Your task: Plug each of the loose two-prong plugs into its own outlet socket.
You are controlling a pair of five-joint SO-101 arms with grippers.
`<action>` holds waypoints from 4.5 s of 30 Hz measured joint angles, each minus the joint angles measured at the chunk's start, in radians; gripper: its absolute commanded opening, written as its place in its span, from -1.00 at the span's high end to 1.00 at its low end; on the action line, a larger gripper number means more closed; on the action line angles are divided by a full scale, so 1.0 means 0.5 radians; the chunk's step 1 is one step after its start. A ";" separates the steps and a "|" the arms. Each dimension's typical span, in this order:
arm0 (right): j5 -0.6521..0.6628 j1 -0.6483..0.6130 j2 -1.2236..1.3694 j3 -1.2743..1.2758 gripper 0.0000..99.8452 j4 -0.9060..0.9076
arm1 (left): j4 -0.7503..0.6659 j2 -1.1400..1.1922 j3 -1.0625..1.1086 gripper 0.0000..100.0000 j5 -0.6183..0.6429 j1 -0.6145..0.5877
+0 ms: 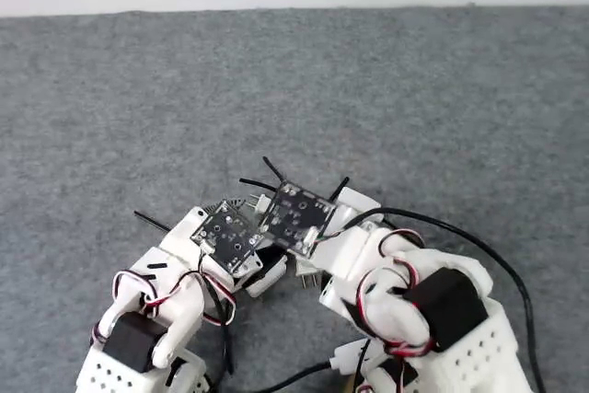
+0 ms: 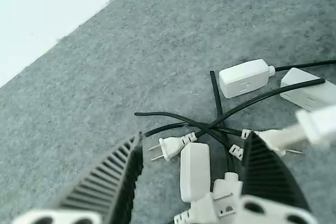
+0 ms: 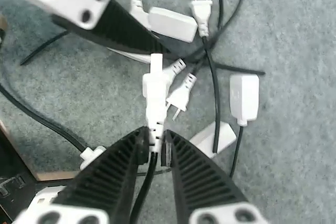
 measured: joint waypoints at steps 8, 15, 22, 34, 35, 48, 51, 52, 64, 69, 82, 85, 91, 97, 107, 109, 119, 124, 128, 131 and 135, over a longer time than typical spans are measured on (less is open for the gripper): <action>0.221 0.586 0.000 0.092 0.98 0.000 | 0.000 0.000 0.000 0.40 0.009 -0.006; 0.420 0.970 0.000 0.233 0.98 0.000 | -0.157 -0.003 0.034 0.40 0.018 -0.227; 0.445 0.918 0.003 0.393 0.98 0.000 | -0.408 0.000 0.135 0.40 0.187 -0.470; 0.233 0.546 0.003 0.749 0.98 -0.203 | -0.580 0.000 0.199 0.40 0.261 -0.669; 0.230 0.543 0.006 0.761 0.98 -0.245 | -0.586 0.000 0.203 0.40 0.261 -0.672; 0.298 0.537 0.555 0.614 0.98 -0.144 | -0.592 0.000 0.203 0.40 0.261 -0.690; 0.344 0.534 0.559 0.473 0.98 -0.015 | -0.592 0.000 0.203 0.40 0.261 -0.690; 0.350 0.537 0.565 0.463 0.98 -0.015 | -0.592 0.000 0.203 0.40 0.261 -0.690; 0.374 0.497 0.749 0.466 0.98 -0.068 | -0.592 0.000 0.203 0.40 0.261 -0.690; 0.285 0.338 0.878 0.466 0.98 -0.190 | -0.608 0.000 0.203 0.40 0.288 -0.743; 0.098 0.074 1.326 0.270 0.98 -0.494 | -0.862 0.000 0.270 0.40 0.654 -1.194; 0.098 0.071 1.501 0.215 0.98 -0.568 | -0.902 0.000 0.270 0.40 0.703 -1.255; 0.086 0.040 1.789 0.000 0.98 -0.598 | -0.921 0.000 0.270 0.40 0.715 -1.286; 0.021 -0.123 1.869 -0.196 0.98 -0.598 | -0.921 0.000 0.270 0.40 0.715 -1.320; -0.021 -0.206 2.007 -0.427 0.98 -0.598 | -0.921 0.000 0.270 0.40 0.721 -1.332; -0.025 -0.206 2.050 -0.470 0.98 -0.598 | -0.921 0.000 0.270 0.40 0.721 -1.332; -0.028 -0.206 2.124 -0.454 0.98 -0.503 | -0.991 0.000 0.322 0.40 0.721 -1.332; -0.028 -0.206 2.124 -0.430 0.98 -0.503 | -0.991 0.000 0.322 0.40 0.721 -1.332; -0.028 -0.206 2.124 -0.368 0.98 -0.512 | -0.991 0.000 0.322 0.40 0.721 -1.332; -0.028 -0.206 2.145 -0.313 0.98 -0.580 | -0.991 0.000 0.322 0.40 0.721 -1.332; -0.028 -0.203 2.163 -0.267 0.98 -0.629 | -0.991 0.000 0.322 0.40 0.721 -1.332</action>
